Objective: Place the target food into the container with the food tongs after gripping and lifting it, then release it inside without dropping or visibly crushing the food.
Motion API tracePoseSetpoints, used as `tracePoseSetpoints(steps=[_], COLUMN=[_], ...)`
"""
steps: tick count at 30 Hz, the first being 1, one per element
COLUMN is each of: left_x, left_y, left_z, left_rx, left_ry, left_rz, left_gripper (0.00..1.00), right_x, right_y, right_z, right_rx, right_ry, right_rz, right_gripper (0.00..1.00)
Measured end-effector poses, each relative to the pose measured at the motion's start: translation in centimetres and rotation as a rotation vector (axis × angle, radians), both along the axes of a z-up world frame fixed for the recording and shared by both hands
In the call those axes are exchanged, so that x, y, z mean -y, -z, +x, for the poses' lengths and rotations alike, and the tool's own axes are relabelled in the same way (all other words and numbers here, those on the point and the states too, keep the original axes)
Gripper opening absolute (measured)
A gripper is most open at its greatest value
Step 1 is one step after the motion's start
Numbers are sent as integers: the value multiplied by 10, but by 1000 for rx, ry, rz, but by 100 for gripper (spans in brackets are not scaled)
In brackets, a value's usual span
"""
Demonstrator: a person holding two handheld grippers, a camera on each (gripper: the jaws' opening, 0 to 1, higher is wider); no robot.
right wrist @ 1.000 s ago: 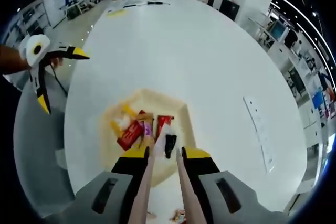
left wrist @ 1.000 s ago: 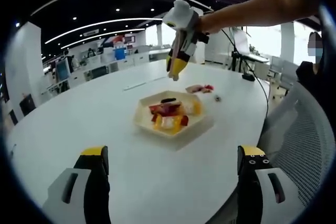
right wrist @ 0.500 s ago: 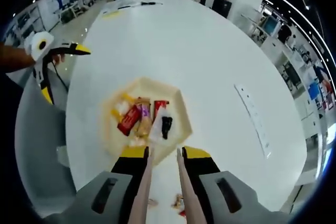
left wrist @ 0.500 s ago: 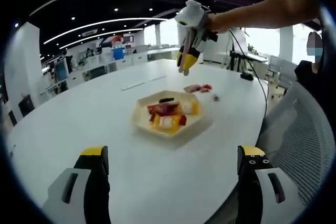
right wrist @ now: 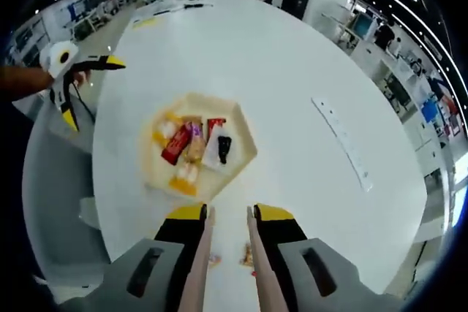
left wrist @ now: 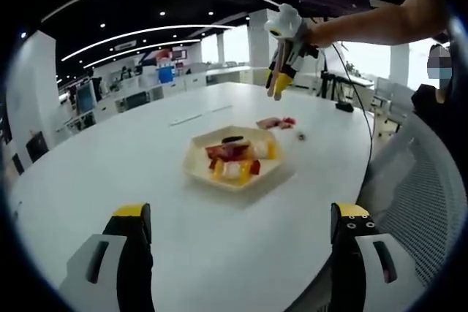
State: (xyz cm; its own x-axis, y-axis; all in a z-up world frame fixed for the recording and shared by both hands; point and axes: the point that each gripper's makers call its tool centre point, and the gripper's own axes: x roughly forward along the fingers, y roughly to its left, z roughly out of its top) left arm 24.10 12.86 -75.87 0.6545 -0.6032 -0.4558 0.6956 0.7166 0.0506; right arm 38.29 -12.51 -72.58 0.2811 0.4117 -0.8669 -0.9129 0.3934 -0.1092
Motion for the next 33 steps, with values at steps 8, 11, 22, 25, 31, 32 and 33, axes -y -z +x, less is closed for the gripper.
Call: tracePoseSetpoints(steps=[8,11,22,25,31,32,33], left_x=[0,1,2,2,3,2,1], left_y=[2,2,1,0,2,1,1], left_z=[-1,-2,-2,-2,-2,-1,-1], left_rx=[-2,-3,-1,0,-3,-1,-2], left_ry=[4,7,15,13,17,14,10], left_rz=[7,11,3,0,8,7,4], left_gripper=[99,99,99,99,99,99,99], right_x=[19,26,51,55,57,58,59], right_y=[-1,-3,-4,-5,-8,-7,-7], right_z=[-6,-8,-16,-19,-27,-28,-29], right_rx=[-3,-8,-14,-13,5,6,7], right_ry=[19,17,34,39,38,40,40], right_rz=[-2,2,-13,-8,7,9,11], right_gripper=[25,25,26,26,26,26,26])
